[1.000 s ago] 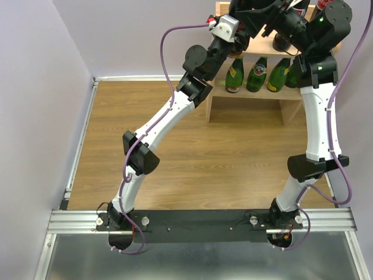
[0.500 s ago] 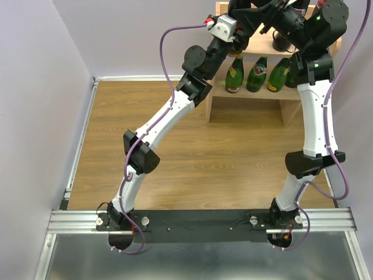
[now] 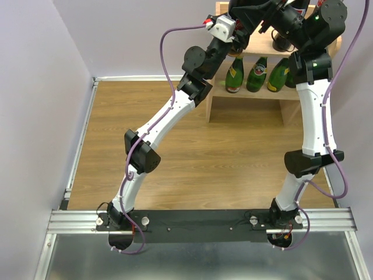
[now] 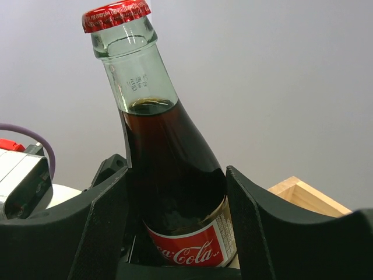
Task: Place and organize the beverage onto the shelf
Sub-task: Adjust the drink.
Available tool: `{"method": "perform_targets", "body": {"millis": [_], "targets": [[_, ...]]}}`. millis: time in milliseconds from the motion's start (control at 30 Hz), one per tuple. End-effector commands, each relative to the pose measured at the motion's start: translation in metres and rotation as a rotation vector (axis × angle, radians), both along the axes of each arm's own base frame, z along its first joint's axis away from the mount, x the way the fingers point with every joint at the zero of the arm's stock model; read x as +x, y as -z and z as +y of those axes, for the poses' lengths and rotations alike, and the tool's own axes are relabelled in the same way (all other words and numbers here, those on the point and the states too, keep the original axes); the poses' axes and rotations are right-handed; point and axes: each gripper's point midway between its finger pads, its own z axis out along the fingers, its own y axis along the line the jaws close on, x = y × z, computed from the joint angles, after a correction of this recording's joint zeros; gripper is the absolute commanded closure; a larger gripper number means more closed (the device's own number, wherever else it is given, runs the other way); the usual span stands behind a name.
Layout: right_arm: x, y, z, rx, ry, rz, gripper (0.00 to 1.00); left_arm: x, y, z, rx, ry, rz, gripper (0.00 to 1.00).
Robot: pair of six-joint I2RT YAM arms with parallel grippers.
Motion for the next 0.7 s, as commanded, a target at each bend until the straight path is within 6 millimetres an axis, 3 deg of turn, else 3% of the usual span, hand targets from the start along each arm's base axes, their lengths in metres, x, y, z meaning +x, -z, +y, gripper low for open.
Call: {"method": "perform_targets", "body": {"millis": [0, 133, 300, 667], "targets": [[0.0258, -0.0059, -0.0174, 0.051, 0.122, -0.016, 0.34, -0.0458, -0.0673, 0.0293, -0.155, 0.035, -0.201, 0.94], [0.0284, -0.0038, -0.0169, 0.049, 0.123, -0.014, 0.34, -0.0456, -0.0666, 0.029, -0.155, 0.034, -0.195, 0.82], [0.0305, -0.0032, -0.017, 0.051, 0.129, -0.013, 0.34, -0.0448, -0.0645, 0.0273, -0.152, 0.039, -0.191, 0.74], [0.0348, -0.0015, -0.0191, 0.044, 0.147, -0.021, 0.35, -0.0428, -0.0583, 0.0207, -0.147, 0.059, -0.182, 0.64]]}}
